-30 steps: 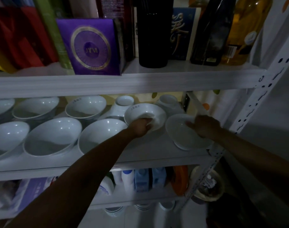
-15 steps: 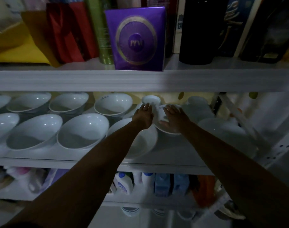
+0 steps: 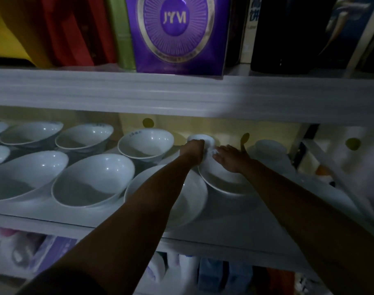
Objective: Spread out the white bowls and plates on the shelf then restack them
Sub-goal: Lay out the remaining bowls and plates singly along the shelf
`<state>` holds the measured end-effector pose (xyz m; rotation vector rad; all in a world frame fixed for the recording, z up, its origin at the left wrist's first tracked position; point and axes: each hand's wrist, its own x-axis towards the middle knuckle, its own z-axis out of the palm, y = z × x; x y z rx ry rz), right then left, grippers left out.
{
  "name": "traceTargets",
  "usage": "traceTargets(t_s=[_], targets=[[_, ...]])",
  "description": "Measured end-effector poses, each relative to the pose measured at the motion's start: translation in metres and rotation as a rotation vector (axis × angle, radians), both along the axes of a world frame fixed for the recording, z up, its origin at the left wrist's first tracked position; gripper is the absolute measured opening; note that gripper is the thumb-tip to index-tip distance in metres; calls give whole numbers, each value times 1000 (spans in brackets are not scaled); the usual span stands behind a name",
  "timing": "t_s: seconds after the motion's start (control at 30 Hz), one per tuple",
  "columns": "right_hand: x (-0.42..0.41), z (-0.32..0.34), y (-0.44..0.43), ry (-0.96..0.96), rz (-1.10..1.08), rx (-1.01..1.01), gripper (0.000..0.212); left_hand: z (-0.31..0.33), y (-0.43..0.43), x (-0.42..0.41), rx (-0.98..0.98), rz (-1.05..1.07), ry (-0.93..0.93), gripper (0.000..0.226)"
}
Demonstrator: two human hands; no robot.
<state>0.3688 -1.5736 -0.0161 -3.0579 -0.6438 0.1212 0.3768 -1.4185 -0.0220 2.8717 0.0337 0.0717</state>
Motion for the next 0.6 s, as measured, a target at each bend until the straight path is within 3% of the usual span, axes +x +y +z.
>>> traceTargets(t_s=[0.3, 0.5, 0.6], targets=[[22, 11, -1, -56, -70, 68, 42, 12, 9, 5, -275, 21, -145, 31], [32, 13, -4, 22, -188, 435, 33, 31, 28, 6, -523, 195, -177, 25], [33, 14, 2, 32, -216, 477, 34, 28, 35, 7, -723, 243, -237, 9]])
